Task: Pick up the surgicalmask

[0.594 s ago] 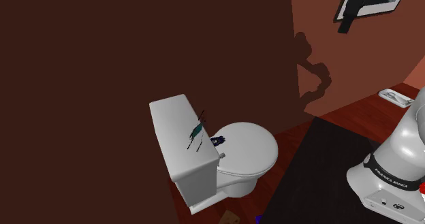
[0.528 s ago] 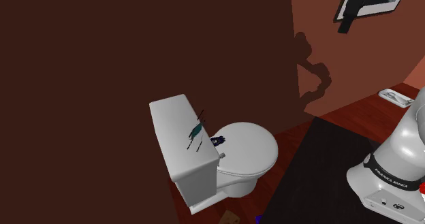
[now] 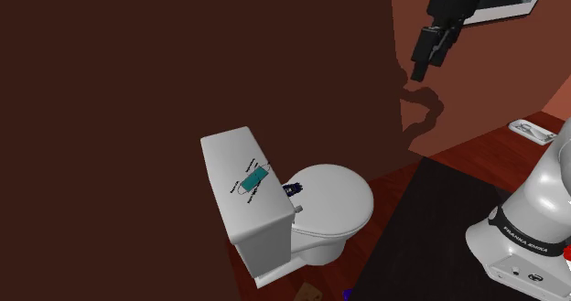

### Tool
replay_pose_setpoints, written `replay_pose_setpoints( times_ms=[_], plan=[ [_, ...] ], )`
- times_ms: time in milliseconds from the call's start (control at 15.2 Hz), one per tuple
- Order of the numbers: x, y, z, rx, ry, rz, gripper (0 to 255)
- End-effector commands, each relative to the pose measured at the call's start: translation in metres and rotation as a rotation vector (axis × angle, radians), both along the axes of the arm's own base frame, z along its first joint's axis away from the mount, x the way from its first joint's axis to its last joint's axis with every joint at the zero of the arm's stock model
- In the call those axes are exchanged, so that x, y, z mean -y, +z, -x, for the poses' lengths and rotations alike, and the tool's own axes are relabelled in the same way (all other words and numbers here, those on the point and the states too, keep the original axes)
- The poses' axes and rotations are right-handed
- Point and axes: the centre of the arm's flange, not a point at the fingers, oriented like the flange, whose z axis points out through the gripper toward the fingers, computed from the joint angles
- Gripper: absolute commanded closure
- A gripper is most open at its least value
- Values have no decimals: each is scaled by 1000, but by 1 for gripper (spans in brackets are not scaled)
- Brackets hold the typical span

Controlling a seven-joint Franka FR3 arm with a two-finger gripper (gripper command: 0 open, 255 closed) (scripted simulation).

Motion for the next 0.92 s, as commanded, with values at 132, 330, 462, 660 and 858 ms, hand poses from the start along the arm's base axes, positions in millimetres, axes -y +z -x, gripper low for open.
replay_pose_setpoints(
  times_ms=[132,330,462,660,858],
  plan=[
    [-27,-37,-23,4,-109,-6,0],
    [-47,-65,-42,6,-188,-9,0],
    [-59,-84,-55,8,-241,-12,0],
    [-76,-111,-77,9,-320,-16,0],
    [-92,-139,-100,11,-399,-20,0]
  ],
)
